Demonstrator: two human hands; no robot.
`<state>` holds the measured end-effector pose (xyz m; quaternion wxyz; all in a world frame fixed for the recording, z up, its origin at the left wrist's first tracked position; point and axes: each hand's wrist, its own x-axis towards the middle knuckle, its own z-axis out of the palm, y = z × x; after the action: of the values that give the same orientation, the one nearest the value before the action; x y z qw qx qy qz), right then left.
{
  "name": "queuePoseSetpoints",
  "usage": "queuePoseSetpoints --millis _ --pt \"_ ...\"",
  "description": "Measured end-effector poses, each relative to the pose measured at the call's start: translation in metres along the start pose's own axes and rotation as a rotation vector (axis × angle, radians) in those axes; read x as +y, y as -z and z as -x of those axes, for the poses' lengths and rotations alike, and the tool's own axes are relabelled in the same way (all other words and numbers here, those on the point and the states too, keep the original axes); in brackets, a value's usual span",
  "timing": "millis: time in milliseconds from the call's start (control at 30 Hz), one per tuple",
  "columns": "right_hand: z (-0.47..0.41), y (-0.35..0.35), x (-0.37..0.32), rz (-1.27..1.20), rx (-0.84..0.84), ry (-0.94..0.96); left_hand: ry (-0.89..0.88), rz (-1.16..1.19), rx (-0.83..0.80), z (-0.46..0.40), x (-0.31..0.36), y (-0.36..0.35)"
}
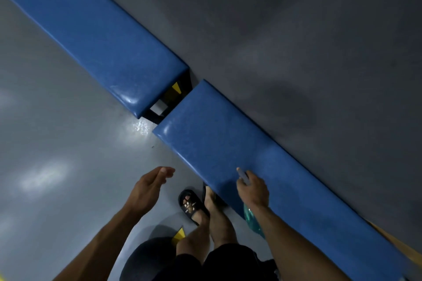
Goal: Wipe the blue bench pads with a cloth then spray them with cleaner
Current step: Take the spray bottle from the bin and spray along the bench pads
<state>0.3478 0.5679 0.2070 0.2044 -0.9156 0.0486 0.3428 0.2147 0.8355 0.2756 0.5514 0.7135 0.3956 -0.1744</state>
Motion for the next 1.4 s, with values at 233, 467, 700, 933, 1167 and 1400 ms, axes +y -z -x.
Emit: queuePoseSetpoints --millis 233,467,700,933,1167,1400 --pt "-0.067 0.067 -0.007 -0.049 0.134 -0.062 -0.002 -0.043 -0.004 -0.016 0.026 -0.004" --pt "-0.070 0.068 -0.012 -0.046 0.085 -0.006 -0.004 -0.041 -0.011 -0.028 0.051 -0.011" --pt "-0.029 0.008 -0.022 0.035 -0.182 0.270 0.017 -0.013 0.010 -0.028 0.055 -0.008" --pt "-0.024 -0.020 -0.037 -0.005 -0.104 0.144 0.029 -0.011 0.065 -0.026 0.034 0.006" --pt "-0.060 0.011 -0.031 -0.178 0.036 0.045 0.038 -0.018 0.037 -0.034 0.014 0.017" --pt "-0.092 0.041 -0.044 -0.209 0.165 -0.071 0.017 -0.010 -0.011 -0.043 0.010 0.026"
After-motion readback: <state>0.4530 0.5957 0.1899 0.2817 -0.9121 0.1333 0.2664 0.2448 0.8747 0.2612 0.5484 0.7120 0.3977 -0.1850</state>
